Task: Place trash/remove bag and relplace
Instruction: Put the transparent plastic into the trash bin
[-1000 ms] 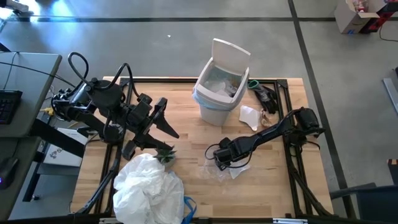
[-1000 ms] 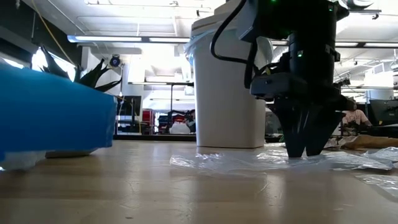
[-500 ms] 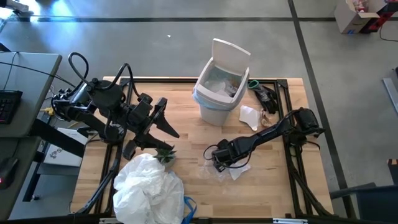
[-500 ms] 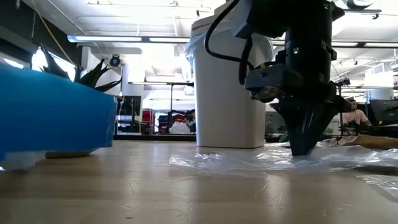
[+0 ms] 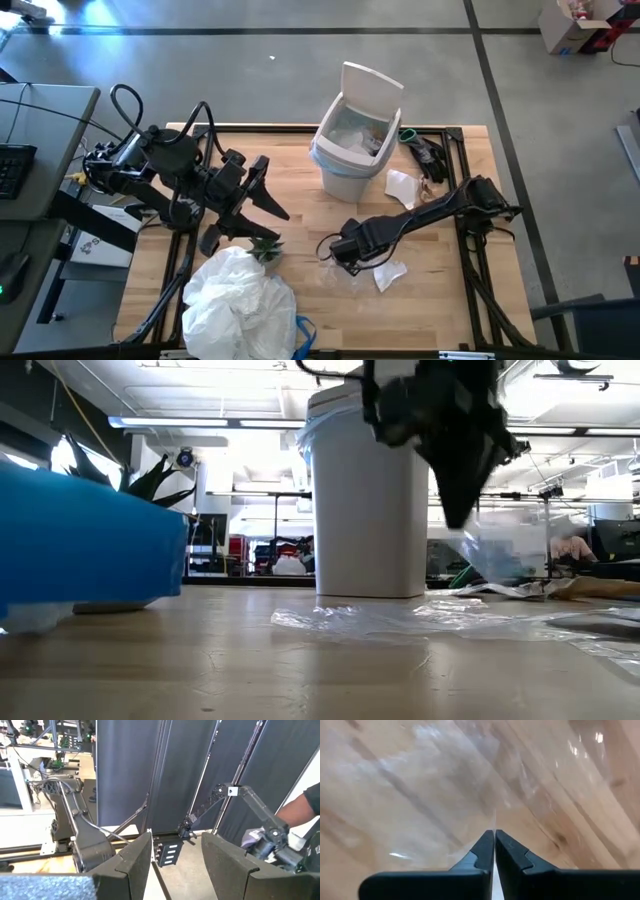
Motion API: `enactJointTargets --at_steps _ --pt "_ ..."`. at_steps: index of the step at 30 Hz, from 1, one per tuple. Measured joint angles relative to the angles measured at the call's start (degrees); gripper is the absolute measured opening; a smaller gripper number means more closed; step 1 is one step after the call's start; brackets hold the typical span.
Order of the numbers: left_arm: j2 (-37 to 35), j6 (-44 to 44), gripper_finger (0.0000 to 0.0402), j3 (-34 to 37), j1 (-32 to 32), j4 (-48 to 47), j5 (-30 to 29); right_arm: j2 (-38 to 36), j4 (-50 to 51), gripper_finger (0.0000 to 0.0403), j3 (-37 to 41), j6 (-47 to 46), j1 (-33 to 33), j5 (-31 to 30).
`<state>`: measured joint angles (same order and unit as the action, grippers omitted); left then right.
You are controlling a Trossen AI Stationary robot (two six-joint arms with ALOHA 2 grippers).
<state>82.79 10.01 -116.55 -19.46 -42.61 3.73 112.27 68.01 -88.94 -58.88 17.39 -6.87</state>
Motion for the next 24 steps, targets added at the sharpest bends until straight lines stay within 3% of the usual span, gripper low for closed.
enactJointTargets --at_steps 10,21,24 --pt "0.6 -0.1 0.0156 0.0 0.0 -1.3 0.0 -0.1 7.2 0.0000 -14.9 5.0 -1.3 -2.6" --pt "0.6 -0.8 0.0156 0.0 0.0 -1.3 -0.2 -0.2 17.4 0.0000 -45.7 12.3 -5.7 -16.3" --pt "0.6 -0.8 0.0156 0.0 0.0 -1.2 -0.2 -5.5 11.3 0.0000 -42.7 14.4 -7.7 -18.9"
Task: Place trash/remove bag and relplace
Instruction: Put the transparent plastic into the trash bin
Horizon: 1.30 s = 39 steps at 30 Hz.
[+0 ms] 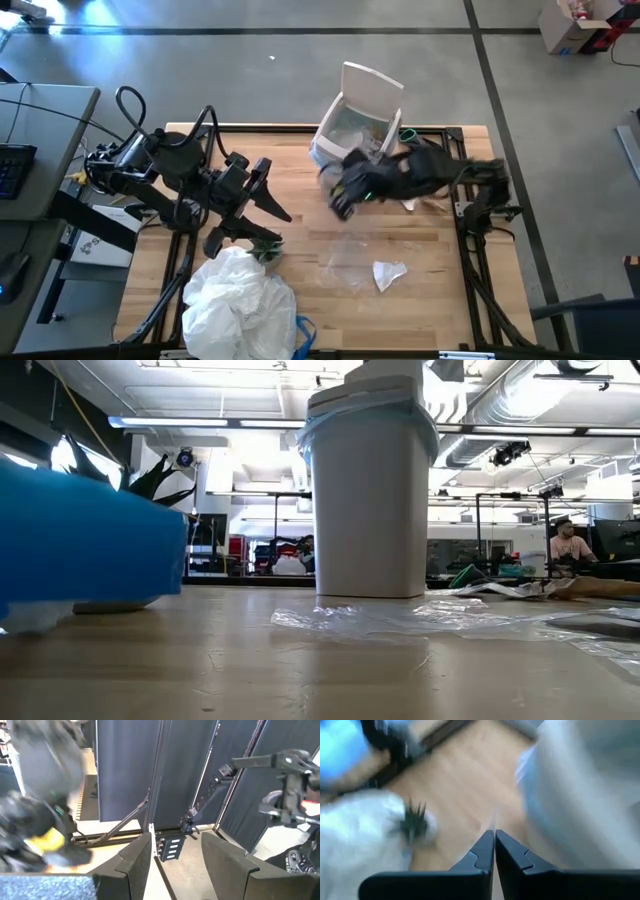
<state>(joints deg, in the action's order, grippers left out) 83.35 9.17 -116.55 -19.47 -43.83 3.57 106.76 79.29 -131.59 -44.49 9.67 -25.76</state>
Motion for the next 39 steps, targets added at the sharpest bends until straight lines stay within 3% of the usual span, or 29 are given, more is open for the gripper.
enactJointTargets --at_steps 6,15,20,26,39 --pt "0.0 0.1 0.0156 0.0 0.0 0.0 -0.1 -6.6 -1.7 0.0000 1.5 1.4 -5.5 -8.5" --pt "0.1 -0.3 0.0156 0.0 0.0 0.0 -0.4 -7.8 -5.1 0.0000 2.4 11.8 -15.1 -16.4" --pt "0.3 -0.3 0.0156 0.0 0.0 -0.1 -0.4 -7.8 -5.4 0.0000 7.6 14.8 -20.5 -14.1" --pt "0.3 -0.3 0.0156 0.0 0.0 -0.2 -0.4 -7.6 -6.7 0.0007 14.6 10.2 -23.5 -6.9" --pt "0.3 -0.8 0.0156 0.0 1.3 -1.5 -0.5 -7.8 -11.7 0.0182 16.4 11.9 -22.7 -7.0"
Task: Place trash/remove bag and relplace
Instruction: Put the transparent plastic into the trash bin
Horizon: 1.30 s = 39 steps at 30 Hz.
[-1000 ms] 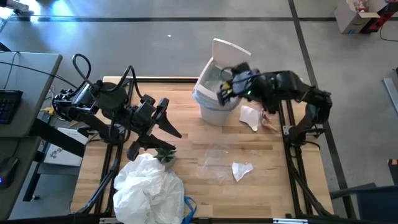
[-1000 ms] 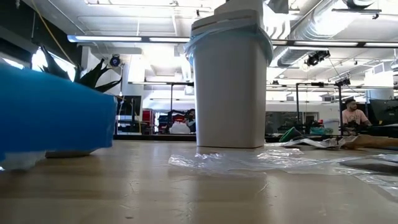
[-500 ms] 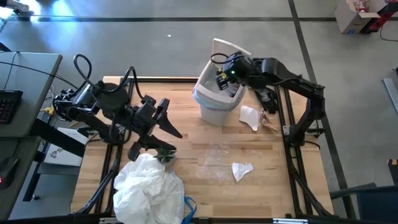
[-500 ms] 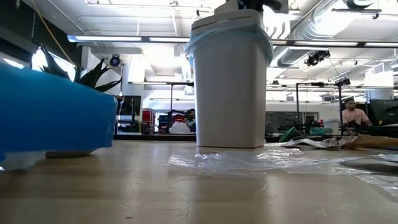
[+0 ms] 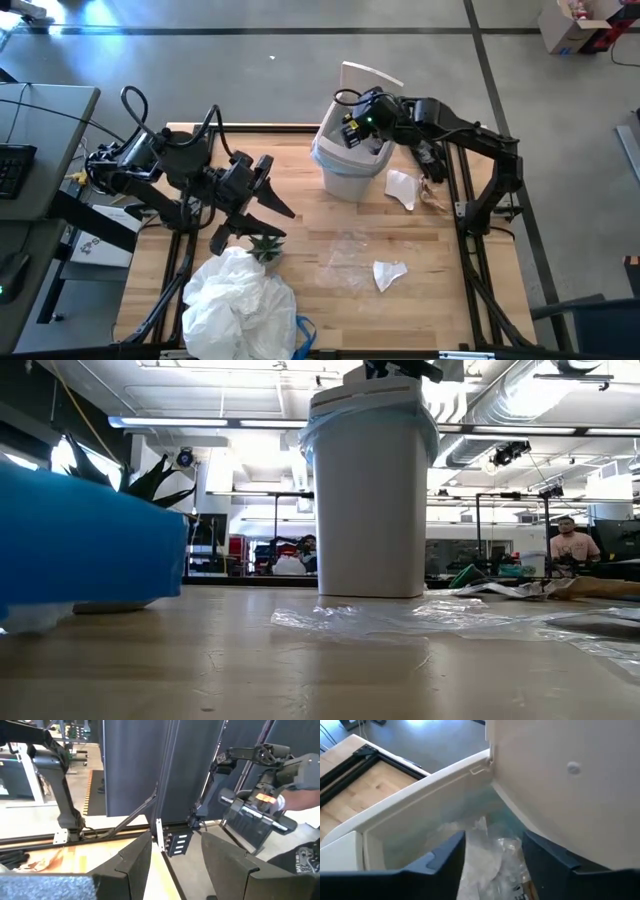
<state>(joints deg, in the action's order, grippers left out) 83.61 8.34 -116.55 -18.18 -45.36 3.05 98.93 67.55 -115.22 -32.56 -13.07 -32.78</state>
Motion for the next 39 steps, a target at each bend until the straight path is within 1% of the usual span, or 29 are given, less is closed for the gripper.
enactJointTargets --at_steps 3,6,8,12,14,15,17,18,21,23,24,29,31,33,36,39 --pt "0.0 0.0 0.0156 0.0 0.5 -0.1 0.0 0.0 -0.1 0.0203 0.0 -0.2 0.6 0.0" --pt "0.0 0.0 0.0156 0.0 1.0 -0.9 -1.1 0.0 -0.6 0.0207 -1.4 0.0 2.0 0.0" --pt "0.0 -0.1 0.0156 0.0 1.3 -2.6 -4.1 0.0 -1.9 0.0206 -3.2 1.2 3.7 -0.1" --pt "0.9 -3.5 0.0156 0.0 2.2 -9.1 -13.6 0.0 -2.3 0.0200 -8.5 3.7 8.8 -0.6" --pt "2.1 -4.6 0.0156 0.0 3.4 -13.0 -15.3 -0.1 -2.0 0.0197 -11.2 4.4 11.9 -0.5" --pt "3.0 -5.3 0.0156 0.0 4.1 -15.0 -14.9 -0.1 -1.4 0.0196 -12.5 4.4 13.6 -0.2" --pt "5.2 -5.3 0.0156 0.0 6.1 -19.1 -11.6 -0.1 -0.2 0.0195 -14.2 4.2 16.9 0.1" --pt "6.4 -4.5 0.0156 0.0 7.4 -19.9 -8.0 -0.1 0.4 0.0195 -14.8 4.1 18.5 0.3" --pt "10.1 -3.6 0.0156 0.0 11.5 -19.2 5.7 -0.1 3.9 0.0195 -16.0 1.5 23.4 -0.6" --pt "11.9 -3.4 0.0156 0.0 13.9 -18.2 12.2 -0.1 6.1 0.0195 -16.3 -1.7 26.0 -1.3" --pt "12.6 -3.0 0.0156 0.0 14.8 -17.4 14.0 -0.1 7.1 0.0195 -16.4 -3.5 27.1 -1.5" --pt "17.3 -1.6 0.0156 0.0 16.8 -16.5 15.3 0.0 9.8 0.0194 -16.4 -11.1 32.7 -1.6" --pt "19.6 -3.7 0.0156 0.0 17.1 -16.9 15.4 0.0 10.0 0.0194 -16.3 -13.0 34.9 -1.9" --pt "22.5 -6.3 0.0156 -0.1 17.1 -18.0 15.4 0.0 10.8 0.0194 -16.3 -14.9 37.1 -3.5" --pt "28.3 -9.8 0.0156 -0.1 17.0 -19.2 15.2 0.0 12.4 0.0194 -16.3 -18.4 40.0 -6.1" --pt "34.0 -12.9 0.0156 0.0 16.3 -19.6 13.7 0.0 14.2 0.0194 -16.3 -22.5 42.8 -7.5"
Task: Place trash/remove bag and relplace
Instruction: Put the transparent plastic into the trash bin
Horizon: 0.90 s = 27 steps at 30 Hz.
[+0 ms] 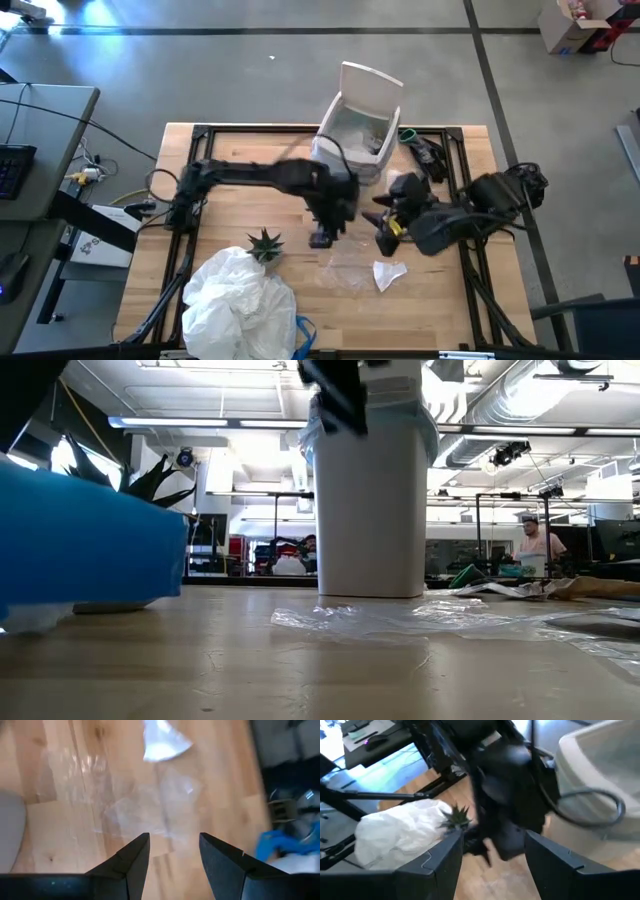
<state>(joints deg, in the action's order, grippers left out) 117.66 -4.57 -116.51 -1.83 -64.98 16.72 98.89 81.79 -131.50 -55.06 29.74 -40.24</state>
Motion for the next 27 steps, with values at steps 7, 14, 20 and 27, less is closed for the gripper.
enactJointTargets --at_steps 7,14,20,27 --pt "11.9 -3.1 0.0156 0.0 -1.6 0.0 -5.1 0.0 2.0 0.0194 0.0 -6.9 5.4 -3.1" --pt "15.6 -3.2 0.0156 0.0 -3.3 2.0 -5.9 0.0 2.9 0.0194 0.0 -11.5 9.0 -6.1" --pt "15.5 -4.4 0.0156 0.0 -3.8 8.1 -6.4 0.0 2.9 0.0194 0.0 -12.2 10.2 -7.9" --pt "15.8 -7.5 0.0156 0.0 -4.2 10.9 -9.3 0.0 2.9 0.0194 0.0 -13.3 10.2 -7.7"
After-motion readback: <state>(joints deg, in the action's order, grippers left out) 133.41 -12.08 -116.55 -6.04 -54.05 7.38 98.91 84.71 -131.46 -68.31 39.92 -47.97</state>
